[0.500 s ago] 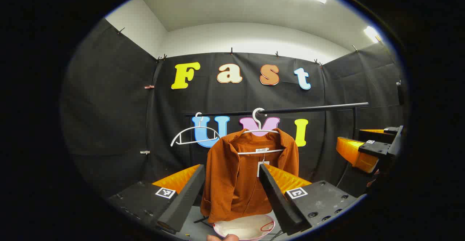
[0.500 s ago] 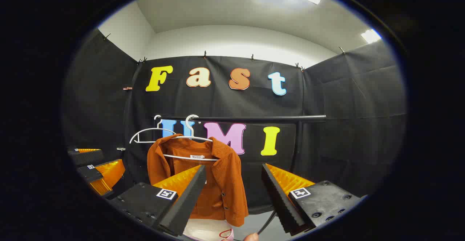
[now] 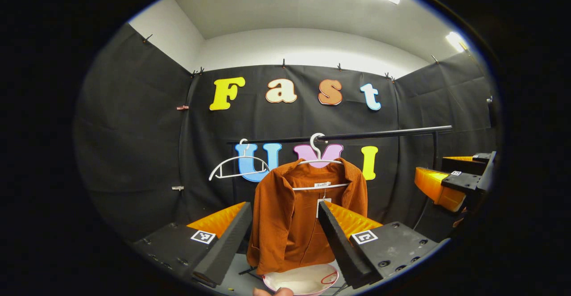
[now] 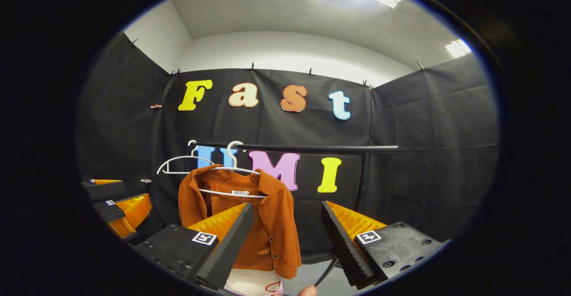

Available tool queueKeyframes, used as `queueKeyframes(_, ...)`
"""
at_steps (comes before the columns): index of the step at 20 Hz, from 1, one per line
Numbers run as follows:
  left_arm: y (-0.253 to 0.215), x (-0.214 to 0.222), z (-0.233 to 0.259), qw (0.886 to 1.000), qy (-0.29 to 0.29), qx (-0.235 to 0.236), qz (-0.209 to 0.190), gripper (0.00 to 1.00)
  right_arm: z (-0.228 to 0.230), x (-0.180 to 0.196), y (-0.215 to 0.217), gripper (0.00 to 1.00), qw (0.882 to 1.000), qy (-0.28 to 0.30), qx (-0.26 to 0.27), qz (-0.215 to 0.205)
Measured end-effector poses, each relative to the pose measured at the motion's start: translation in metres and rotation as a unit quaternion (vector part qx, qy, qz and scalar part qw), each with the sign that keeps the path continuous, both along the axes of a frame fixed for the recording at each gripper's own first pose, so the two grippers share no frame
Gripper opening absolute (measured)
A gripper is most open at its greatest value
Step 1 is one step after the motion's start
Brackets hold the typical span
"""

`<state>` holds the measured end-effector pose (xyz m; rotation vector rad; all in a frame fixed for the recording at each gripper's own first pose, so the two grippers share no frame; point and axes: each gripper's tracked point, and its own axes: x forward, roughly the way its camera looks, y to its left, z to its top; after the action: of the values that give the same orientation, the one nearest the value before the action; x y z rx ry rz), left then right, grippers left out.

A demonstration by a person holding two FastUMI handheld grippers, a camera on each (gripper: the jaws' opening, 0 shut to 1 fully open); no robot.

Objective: Grasp the clothes on the hanger with both hands and then place them into the laundry hamper below.

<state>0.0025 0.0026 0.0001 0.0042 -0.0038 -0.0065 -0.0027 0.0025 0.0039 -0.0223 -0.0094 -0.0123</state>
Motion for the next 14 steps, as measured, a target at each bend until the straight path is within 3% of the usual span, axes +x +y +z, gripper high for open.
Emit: queueKeyframes(14, 0.015, 0.011, -0.010, 0.999, 0.004, 0.000, -0.037, 0.94, -0.013, 0.000, 0.021, 0.97, 1.000, 0.012, 0.004, -0.014)
